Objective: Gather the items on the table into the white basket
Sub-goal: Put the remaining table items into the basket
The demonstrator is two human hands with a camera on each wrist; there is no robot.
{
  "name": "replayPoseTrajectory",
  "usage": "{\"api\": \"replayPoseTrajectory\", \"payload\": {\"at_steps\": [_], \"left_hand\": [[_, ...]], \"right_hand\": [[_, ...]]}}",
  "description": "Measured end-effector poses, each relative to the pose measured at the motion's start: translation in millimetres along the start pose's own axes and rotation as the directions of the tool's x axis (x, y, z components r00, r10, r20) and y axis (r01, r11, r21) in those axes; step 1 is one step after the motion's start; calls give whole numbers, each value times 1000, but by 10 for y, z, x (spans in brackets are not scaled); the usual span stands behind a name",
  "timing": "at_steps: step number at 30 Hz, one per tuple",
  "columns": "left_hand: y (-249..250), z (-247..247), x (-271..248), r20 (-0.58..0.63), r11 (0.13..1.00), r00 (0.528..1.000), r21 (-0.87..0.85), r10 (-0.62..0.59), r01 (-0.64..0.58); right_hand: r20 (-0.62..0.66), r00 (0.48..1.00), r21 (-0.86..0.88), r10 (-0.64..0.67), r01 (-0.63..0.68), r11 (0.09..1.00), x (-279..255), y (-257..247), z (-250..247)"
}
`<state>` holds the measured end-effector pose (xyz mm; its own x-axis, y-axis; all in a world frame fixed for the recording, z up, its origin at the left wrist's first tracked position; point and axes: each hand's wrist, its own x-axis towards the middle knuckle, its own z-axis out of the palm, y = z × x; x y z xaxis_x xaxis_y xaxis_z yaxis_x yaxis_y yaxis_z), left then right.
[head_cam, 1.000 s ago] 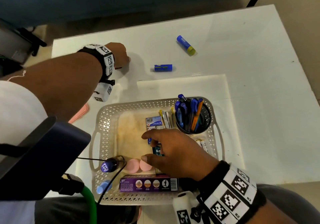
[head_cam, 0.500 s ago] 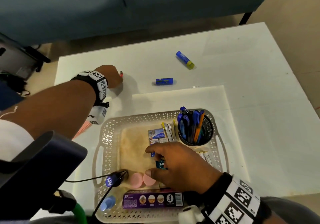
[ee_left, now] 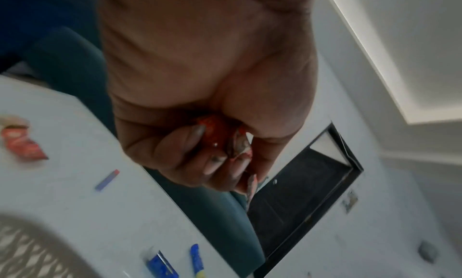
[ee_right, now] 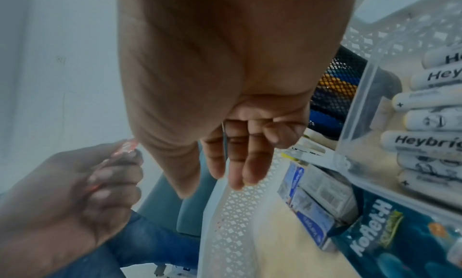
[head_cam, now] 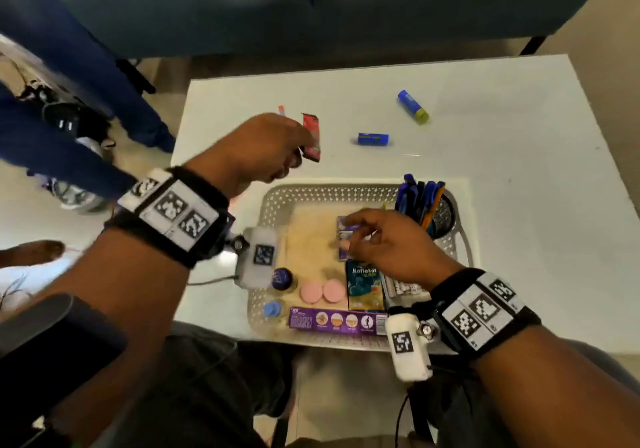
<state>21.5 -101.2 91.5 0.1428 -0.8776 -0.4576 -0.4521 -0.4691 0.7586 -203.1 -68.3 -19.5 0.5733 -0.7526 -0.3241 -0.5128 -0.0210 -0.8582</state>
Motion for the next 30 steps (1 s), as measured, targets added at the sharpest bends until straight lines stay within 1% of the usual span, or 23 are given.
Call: {"api": "replayPoseTrajectory", "payload": {"at_steps": [2,4,5,6,7,9,11,13,15,18,20,21,22,23,24,25,27,28,30], "left_hand": [[-164,104,-424,12,994,999,-105,34,-33],[-358,248,-720,41,982,998,-185,47,-38],[-438,324,-808,55,971,998,-237,37,-23],[-525,397,-867,68,964,997,-267,35,-16],[-612,475,-915,82,963,996,-268,42,-19],[-739,588,-920,96,983,991,-167,90,-73],[-779,646,-871,96,987,984,-77,149,-142],[-811,656,-825,116,976,976,-138,186,-170],[-826,635,-773,158,973,970,-168,183,-157],[-833,593,-744,231,987,964,-121,134,-108],[-810,542,-731,246,990,960,-82,132,-115],[-804,512,-704,224,990,965,-65,136,-124],[-809,471,-668,182,991,974,-59,133,-124],[-811,430,-639,135,991,983,-63,127,-119],[-822,385,-594,94,991,988,-67,126,-120],[-835,359,-562,62,989,989,-71,134,-130],[-869,315,-529,14,984,988,-97,153,-151],[-885,306,-532,-6,980,989,-129,150,-150],[-922,292,-537,-43,971,987,-177,156,-161]], "right_hand": [[-85,996,116,-19,29,993,-43,-108,12],[-167,986,271,-24,70,960,-123,-234,10],[-183,983,317,-32,90,944,-164,-287,6],[-184,982,329,-46,105,939,-210,-340,27],[-179,982,316,-62,117,942,-263,-371,69],[-190,975,277,-110,161,947,-342,-409,184],[-246,961,259,-124,189,947,-407,-401,278],[-315,946,292,-82,179,940,-471,-408,350],[-369,928,331,-46,178,927,-514,-454,367],[-408,913,376,-17,185,908,-516,-524,393],[-433,901,412,32,166,896,-476,-502,395],[-437,898,390,52,137,911,-444,-461,401],[-430,901,323,59,93,942,-408,-408,415],[-414,909,203,52,36,978,-371,-333,438],[-389,921,49,38,-20,999,-321,-250,470],[-361,932,-107,26,-69,992,-289,-175,505],[-297,955,-353,15,-124,927,-215,-64,581],[-258,966,-443,16,-133,886,-186,-26,613],[-191,980,-555,48,-148,818,-130,3,673]]}}
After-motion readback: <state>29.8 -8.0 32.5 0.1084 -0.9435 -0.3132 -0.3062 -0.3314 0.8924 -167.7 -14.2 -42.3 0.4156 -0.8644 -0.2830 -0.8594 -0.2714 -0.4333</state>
